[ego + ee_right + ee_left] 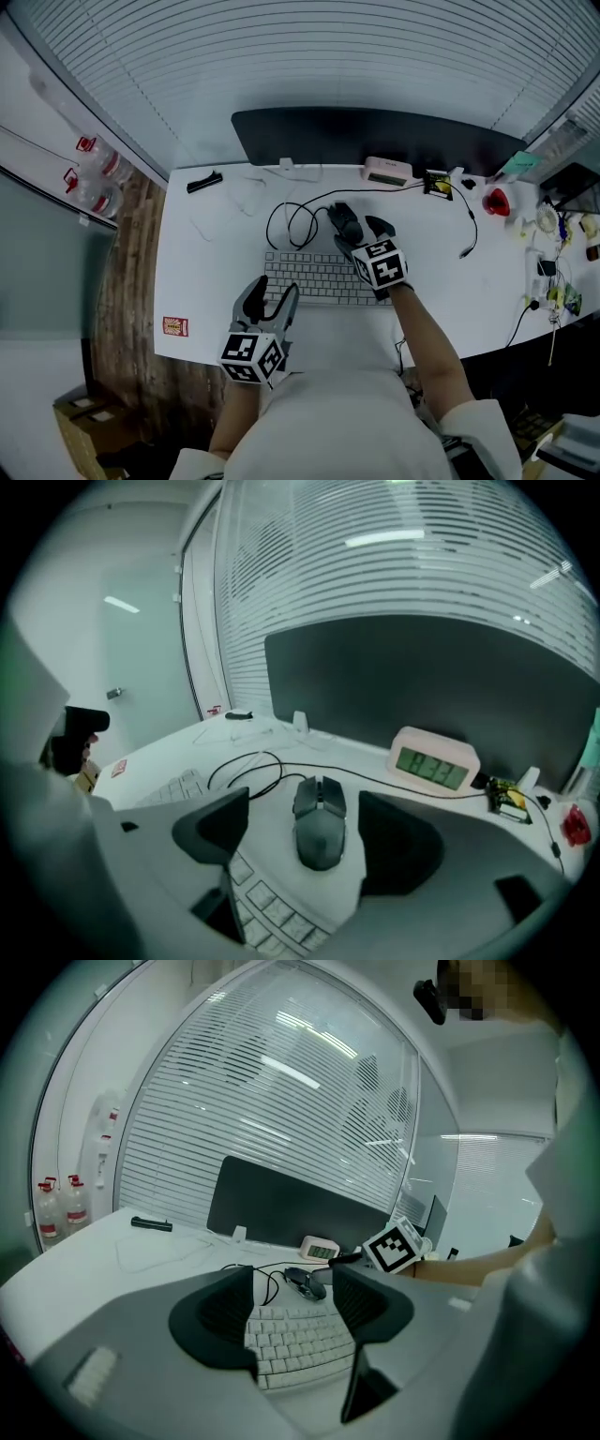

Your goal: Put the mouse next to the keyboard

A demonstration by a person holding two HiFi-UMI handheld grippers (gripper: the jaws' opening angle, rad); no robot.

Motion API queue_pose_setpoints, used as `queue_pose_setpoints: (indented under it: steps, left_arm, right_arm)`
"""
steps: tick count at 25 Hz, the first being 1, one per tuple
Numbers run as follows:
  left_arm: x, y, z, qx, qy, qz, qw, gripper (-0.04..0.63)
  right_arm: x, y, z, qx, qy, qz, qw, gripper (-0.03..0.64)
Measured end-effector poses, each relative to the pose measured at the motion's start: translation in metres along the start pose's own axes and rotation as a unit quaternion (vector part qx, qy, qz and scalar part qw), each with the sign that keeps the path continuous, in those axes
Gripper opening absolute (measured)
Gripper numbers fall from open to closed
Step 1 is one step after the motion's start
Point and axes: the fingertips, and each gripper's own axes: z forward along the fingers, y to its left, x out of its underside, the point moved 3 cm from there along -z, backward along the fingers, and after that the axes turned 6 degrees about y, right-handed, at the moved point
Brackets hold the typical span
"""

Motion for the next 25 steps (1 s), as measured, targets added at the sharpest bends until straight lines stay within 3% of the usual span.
queue_pose_setpoints:
  steps: [10,25]
  left_arm:
    - [0.0,0.005,0.016,-0.008,0.012,-0.002,0.9999,0.259]
    - [0.0,0.006,0.025,-0.012,0.025,-0.002,0.9996,0.258]
  right_arm:
    - [0.013,-0.015,0.054,-0.012,0.093,-0.018,0.995,0.344]
    - [0.027,-0.022,0.081,-0.02,0.143,-0.018,0.989,0.339]
